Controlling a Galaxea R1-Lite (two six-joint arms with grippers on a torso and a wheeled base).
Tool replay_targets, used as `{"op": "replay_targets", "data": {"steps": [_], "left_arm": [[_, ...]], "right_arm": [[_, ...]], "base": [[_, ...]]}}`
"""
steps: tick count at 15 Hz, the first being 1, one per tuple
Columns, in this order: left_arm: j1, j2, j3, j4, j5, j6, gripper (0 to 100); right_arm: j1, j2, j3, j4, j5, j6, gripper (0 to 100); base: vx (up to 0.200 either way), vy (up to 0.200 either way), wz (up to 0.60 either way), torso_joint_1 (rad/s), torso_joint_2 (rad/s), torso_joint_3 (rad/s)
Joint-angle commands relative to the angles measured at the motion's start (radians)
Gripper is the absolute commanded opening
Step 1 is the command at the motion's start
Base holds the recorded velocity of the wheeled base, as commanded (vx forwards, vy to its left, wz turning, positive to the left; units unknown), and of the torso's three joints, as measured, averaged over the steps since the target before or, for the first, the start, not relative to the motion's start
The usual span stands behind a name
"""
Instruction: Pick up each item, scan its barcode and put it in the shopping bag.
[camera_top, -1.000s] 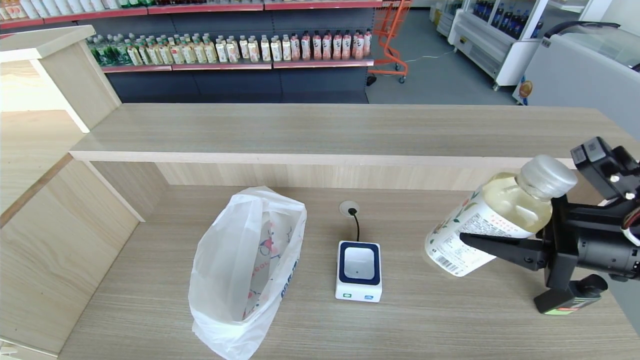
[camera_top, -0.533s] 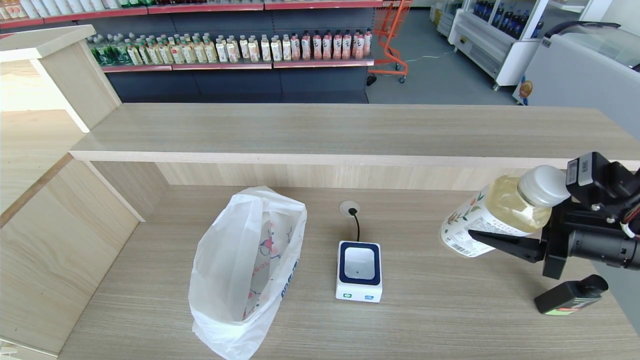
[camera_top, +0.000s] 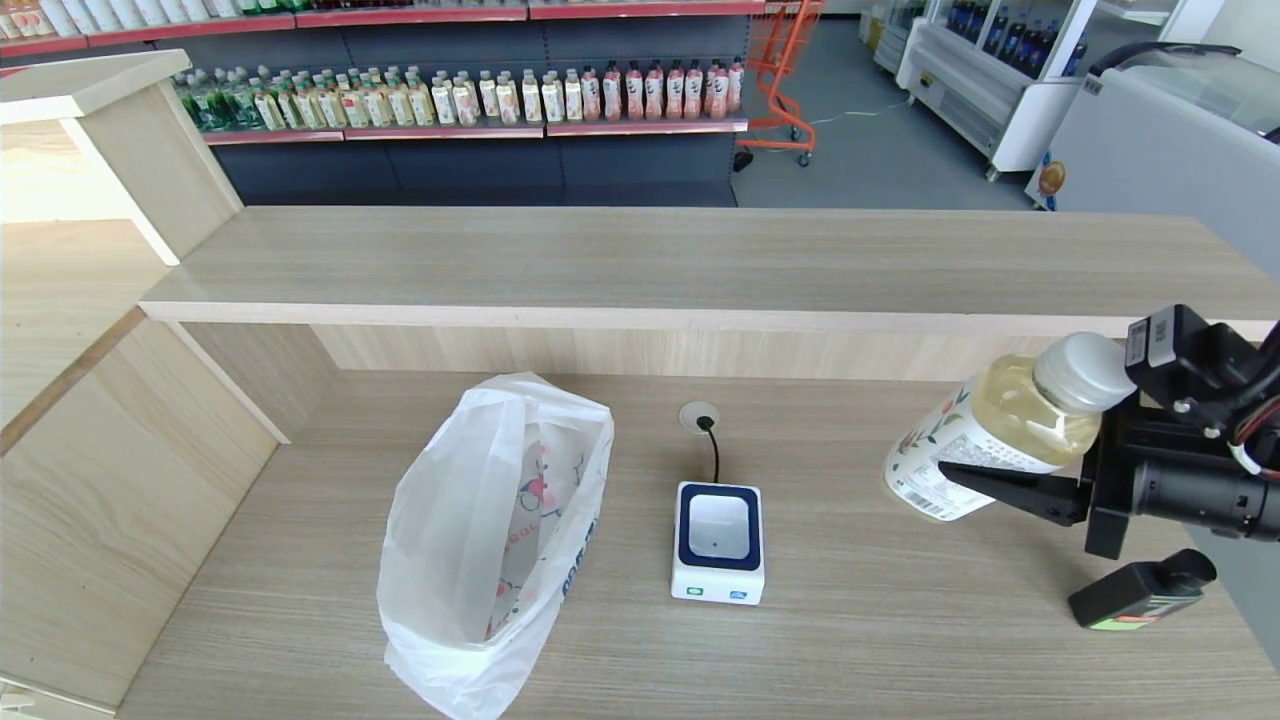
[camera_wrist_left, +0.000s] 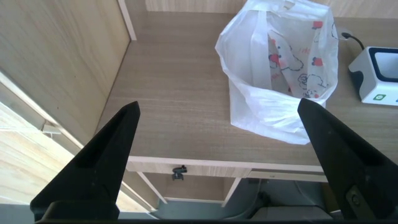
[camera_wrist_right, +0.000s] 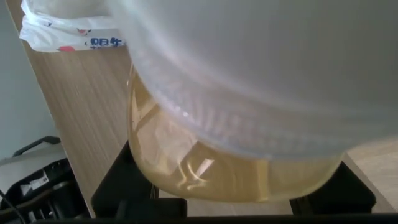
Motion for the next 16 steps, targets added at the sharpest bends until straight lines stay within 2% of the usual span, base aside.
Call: {"op": "replay_targets", "data": {"steps": [1,5,6,11,14,16], "left_arm": [[0.0,0.0,0.0,0.0,0.0,0.0,100],[0.0,0.0,0.0,0.0,0.0,-0.002,100],[0.0,0.0,0.0,0.0,0.0,-0.002,100],[-0.001,0.0,0.0,0.0,0.0,0.001,100],[0.0,0.0,0.0,0.0,0.0,-0.002,100],[0.0,0.0,0.0,0.0,0.0,-0.002,100]], "right_arm": [[-0.001,0.007,0.001,-0.002,-0.001,0.018,0],[-0.017,0.037,0.006,-0.002,-0.001,0.028,0],[-0.017,0.039,0.008,0.0,-0.007,0.071,0],[-0.041,0.071,0.006,0.0,-0.007,0.123,0],[-0.04,0.068,0.008,-0.002,-0.005,0.254,0],[-0.04,0.082,0.003,-0.002,-0.005,0.269,0]], "base": [[-0.2,0.0,0.0,-0.007,0.0,0.007],[-0.2,0.0,0.0,0.006,0.01,0.0],[-0.2,0.0,0.0,-0.007,0.0,0.002],[0.0,0.0,0.0,0.0,0.0,0.0],[0.0,0.2,0.0,0.002,0.0,0.004],[0.0,0.2,0.0,-0.003,0.0,0.005]]}}
